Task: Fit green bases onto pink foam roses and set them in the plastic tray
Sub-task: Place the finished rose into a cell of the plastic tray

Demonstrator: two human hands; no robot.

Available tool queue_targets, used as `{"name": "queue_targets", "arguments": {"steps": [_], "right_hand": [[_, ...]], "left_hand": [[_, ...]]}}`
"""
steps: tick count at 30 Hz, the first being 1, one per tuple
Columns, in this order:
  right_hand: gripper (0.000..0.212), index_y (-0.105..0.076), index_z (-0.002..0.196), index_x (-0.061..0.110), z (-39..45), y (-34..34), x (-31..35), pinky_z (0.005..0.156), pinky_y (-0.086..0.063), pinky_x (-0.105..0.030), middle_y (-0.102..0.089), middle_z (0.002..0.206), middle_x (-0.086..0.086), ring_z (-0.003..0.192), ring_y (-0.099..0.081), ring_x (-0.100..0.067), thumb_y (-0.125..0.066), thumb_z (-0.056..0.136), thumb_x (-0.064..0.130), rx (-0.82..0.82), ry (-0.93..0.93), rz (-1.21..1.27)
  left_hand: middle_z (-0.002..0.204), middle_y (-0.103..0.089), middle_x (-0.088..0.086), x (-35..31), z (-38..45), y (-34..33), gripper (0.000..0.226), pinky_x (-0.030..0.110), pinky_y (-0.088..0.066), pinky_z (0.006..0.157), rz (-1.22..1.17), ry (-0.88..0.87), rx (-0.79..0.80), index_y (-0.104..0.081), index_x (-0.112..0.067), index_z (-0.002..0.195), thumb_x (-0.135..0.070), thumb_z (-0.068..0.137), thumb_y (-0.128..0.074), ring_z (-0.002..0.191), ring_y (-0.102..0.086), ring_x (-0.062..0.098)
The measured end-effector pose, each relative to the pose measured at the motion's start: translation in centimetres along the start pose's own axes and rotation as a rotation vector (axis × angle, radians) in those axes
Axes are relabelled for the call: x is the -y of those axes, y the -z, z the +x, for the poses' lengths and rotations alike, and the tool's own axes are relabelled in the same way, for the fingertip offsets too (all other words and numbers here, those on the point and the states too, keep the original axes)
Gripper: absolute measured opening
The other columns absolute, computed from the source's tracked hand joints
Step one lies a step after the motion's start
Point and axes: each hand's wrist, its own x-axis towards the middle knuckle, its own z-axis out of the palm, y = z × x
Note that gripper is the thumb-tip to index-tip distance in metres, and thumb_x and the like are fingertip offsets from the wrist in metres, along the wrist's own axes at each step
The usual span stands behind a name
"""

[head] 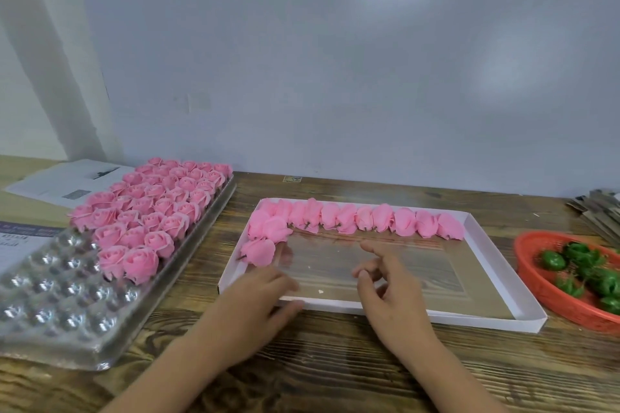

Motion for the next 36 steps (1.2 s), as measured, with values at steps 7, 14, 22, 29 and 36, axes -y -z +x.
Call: {"name": "queue_targets", "arguments": {"steps": [7, 14, 22, 29, 36], "right_hand": [[0.042, -0.049, 0.116, 0.044, 0.2, 0.1, -0.3, 0.069, -0.041, -0.006, -0.063, 0.093, 0.026, 0.088, -0.06, -0.001, -0.058, 0.09, 0.012, 0.005, -0.017, -0.034], [0.011, -0.061, 0.089, 0.023, 4.7, 4.1, -4.6, 0.059, -0.038, -0.023, -0.062, 0.081, 0.013, 0.07, -0.058, -0.006, -0.057, 0.088, 0.012, -0.173, -0.34, -0.217], [0.003, -0.061, 0.082, 0.014, 9.5, 9.2, -10.5, 0.078, -0.044, -0.037, -0.066, 0.087, -0.016, 0.09, -0.061, -0.036, -0.062, 0.084, 0.015, -0.384, -0.593, -0.377], [0.018, -0.069, 0.067, 0.014, 11.5, 9.7, -12.4, 0.079, -0.042, -0.034, -0.065, 0.081, -0.013, 0.084, -0.055, -0.033, -0.072, 0.08, 0.027, -0.306, -0.712, -0.334], [0.018, -0.069, 0.069, 0.005, 12.4, 9.2, -12.5, 0.077, -0.054, -0.04, -0.069, 0.076, -0.019, 0.081, -0.066, -0.034, -0.069, 0.075, 0.022, -0.3, -0.733, -0.321]], "left_hand": [[0.088, -0.066, -0.01, -1.6, 1.3, -3.2, 0.021, 0.029, -0.055, 0.068, 0.118, -0.192, -0.074, -0.069, -0.024, 0.091, -0.041, 0.095, -0.057, 0.083, -0.065, 0.012], [0.085, -0.065, -0.014, -1.4, 1.1, -3.6, 0.021, 0.031, -0.056, 0.062, 0.088, -0.195, -0.125, -0.067, -0.027, 0.087, -0.041, 0.095, -0.054, 0.078, -0.063, 0.008], [0.088, -0.065, -0.016, -1.3, 1.2, -3.8, 0.024, 0.03, -0.055, 0.066, 0.078, -0.169, -0.105, -0.068, -0.028, 0.09, -0.043, 0.096, -0.051, 0.082, -0.062, 0.007], [0.083, -0.063, -0.019, -1.2, 1.2, -4.0, 0.016, 0.022, -0.052, 0.061, 0.093, -0.167, -0.116, -0.066, -0.032, 0.087, -0.043, 0.092, -0.056, 0.077, -0.059, 0.002], [0.08, -0.061, -0.018, -1.0, 1.3, -4.2, 0.016, 0.02, -0.048, 0.057, 0.104, -0.166, -0.135, -0.064, -0.031, 0.083, -0.043, 0.091, -0.057, 0.073, -0.058, 0.003]]}}
